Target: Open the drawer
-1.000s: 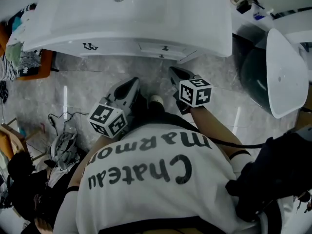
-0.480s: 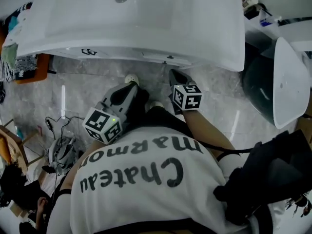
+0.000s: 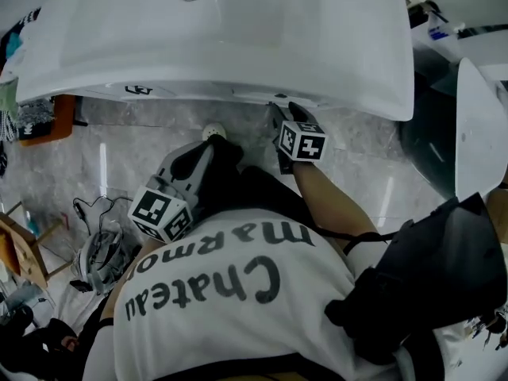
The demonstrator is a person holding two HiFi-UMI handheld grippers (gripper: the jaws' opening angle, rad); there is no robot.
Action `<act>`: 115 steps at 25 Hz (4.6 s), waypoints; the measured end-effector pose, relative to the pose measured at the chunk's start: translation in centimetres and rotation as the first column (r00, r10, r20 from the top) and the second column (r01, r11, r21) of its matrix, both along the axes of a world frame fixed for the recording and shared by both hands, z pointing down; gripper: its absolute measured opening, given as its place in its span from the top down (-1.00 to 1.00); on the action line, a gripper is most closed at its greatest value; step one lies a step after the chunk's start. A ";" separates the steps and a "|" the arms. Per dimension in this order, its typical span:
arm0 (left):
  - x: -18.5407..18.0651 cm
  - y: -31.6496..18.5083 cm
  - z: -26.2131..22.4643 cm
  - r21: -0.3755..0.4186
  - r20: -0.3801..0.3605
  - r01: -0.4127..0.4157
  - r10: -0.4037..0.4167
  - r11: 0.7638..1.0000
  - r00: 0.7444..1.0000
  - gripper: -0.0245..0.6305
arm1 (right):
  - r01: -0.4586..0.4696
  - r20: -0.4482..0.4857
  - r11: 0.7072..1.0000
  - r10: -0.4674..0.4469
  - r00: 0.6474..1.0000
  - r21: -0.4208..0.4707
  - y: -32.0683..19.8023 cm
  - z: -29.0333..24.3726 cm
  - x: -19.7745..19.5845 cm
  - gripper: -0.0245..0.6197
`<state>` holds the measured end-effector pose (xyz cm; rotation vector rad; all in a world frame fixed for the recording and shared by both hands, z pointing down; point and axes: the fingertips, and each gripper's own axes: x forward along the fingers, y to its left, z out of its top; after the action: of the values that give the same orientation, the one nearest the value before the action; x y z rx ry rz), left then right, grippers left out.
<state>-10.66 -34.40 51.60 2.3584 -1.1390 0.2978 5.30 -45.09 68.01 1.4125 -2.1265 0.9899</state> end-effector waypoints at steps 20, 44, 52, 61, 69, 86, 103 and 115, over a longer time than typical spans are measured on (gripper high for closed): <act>-2.0 1.9 -2.6 -0.050 0.033 0.086 -0.084 0.995 0.996 0.93 | -0.072 -0.076 0.993 0.065 0.995 -0.090 -2.4 1.7 0.2 0.52; 1.1 3.1 -3.5 -0.046 0.023 0.088 -0.087 0.995 0.996 0.93 | 0.074 -0.086 0.964 -0.098 0.991 -0.255 3.2 2.3 -0.1 0.53; 2.0 3.7 -3.3 -0.074 0.038 0.118 -0.115 0.990 0.993 0.93 | 0.127 -0.065 0.951 -0.151 0.986 -0.282 4.3 2.3 0.0 0.53; 2.1 5.9 -4.4 -0.097 0.061 0.148 -0.143 0.984 0.988 0.93 | 0.143 -0.070 0.933 -0.175 0.982 -0.329 5.9 2.2 0.0 0.53; 1.8 8.1 -4.4 -0.150 0.077 0.136 -0.126 0.979 0.989 0.93 | 0.146 -0.074 0.931 -0.180 0.981 -0.334 7.9 2.4 -0.5 0.54; -0.4 10.0 -4.8 -0.170 0.071 0.100 -0.089 0.980 0.993 0.93 | 0.103 -0.087 0.930 -0.143 0.986 -0.354 8.4 2.2 -0.4 0.55; -0.1 9.8 -5.1 -0.159 0.067 0.089 -0.079 0.983 0.995 0.93 | 0.092 -0.072 0.928 -0.126 0.989 -0.362 8.9 2.4 -0.1 0.53; -0.7 8.4 -6.6 -0.109 0.087 0.070 -0.061 0.992 0.994 0.93 | 0.203 -0.138 0.921 -0.260 0.956 -0.331 9.2 1.9 -0.1 0.53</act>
<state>-11.31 -26.05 44.99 2.2242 -1.2036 0.4303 5.24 -35.90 69.94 1.0265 -1.8542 1.0122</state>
